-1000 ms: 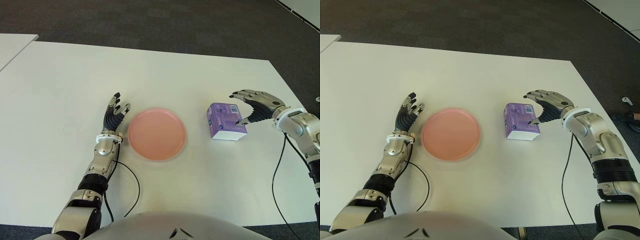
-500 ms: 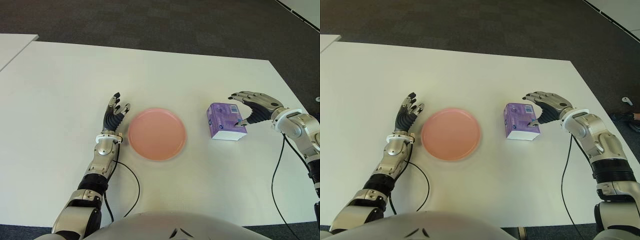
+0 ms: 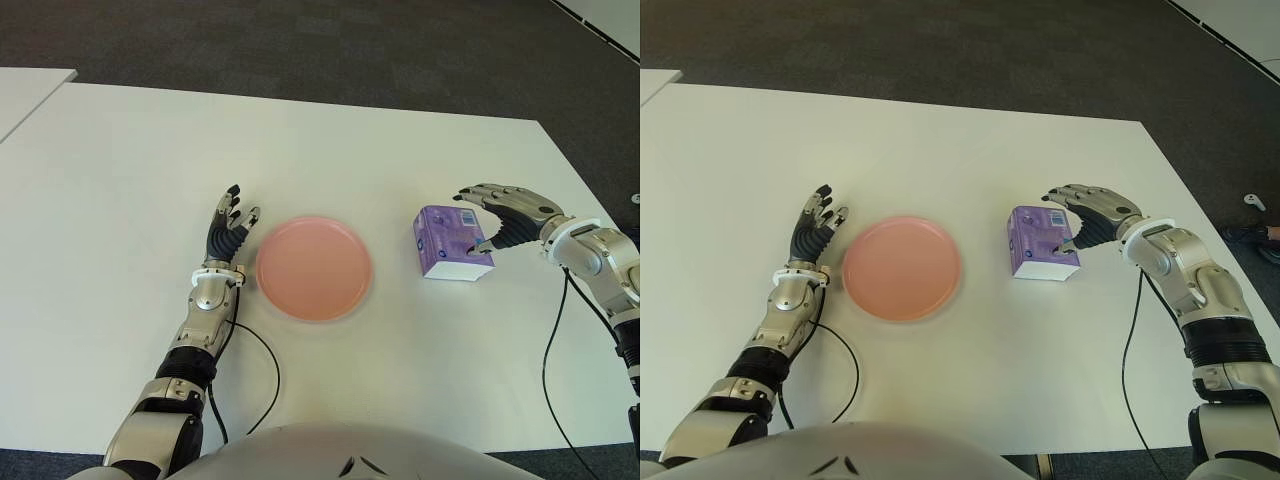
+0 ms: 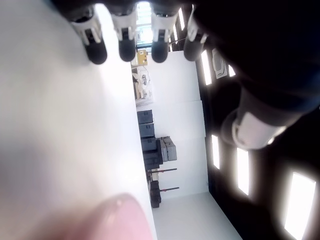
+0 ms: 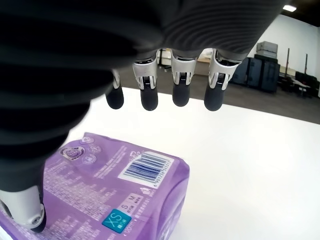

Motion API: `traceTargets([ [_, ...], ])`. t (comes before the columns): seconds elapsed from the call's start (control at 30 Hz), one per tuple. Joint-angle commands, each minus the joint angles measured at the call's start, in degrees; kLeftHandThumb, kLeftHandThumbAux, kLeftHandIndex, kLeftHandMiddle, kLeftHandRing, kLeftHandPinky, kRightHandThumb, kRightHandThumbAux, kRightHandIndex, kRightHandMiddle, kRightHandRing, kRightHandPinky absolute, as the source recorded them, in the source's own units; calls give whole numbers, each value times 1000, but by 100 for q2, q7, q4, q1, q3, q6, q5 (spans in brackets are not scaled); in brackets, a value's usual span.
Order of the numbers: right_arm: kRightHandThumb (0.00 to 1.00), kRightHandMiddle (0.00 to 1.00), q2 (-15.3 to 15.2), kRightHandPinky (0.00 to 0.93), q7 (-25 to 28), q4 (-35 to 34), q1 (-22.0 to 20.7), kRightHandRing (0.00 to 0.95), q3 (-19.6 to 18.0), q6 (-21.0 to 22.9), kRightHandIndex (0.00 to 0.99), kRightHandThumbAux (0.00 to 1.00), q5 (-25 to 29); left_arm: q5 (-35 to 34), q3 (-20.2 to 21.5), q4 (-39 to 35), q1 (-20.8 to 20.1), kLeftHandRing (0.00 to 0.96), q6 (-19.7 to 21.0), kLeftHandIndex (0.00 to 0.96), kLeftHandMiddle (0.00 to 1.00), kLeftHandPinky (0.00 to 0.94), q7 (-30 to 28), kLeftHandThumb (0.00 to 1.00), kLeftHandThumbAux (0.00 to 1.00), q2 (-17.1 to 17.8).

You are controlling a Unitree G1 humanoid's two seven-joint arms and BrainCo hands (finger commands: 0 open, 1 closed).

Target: Put the tissue paper into the plate.

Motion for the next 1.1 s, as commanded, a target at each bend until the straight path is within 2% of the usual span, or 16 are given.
traceTargets([
  [0.03,157,29,21,0,-67,-75,128,0,-43,-65,0,611,92,18,21,163,116,0,46,0,0,0,-7,0,560,2],
  [0.43,170,39,-34,0,-131,-364,474,0,-236,-268,12,627,234,35,21,231,79,0,78,0,0,0,10,0,553,12],
  [0.6,186,48,-45,14,-118,-581,752,10,-314,-394,17,626,320,22,17,273,67,0,34,0,0,0,-28,0,558,22],
  [1.1,89,42,-31,19,35,-968,990,7,-454,-321,17,662,421,-17,30,322,40,0,-11,0,0,0,-46,0,572,14],
])
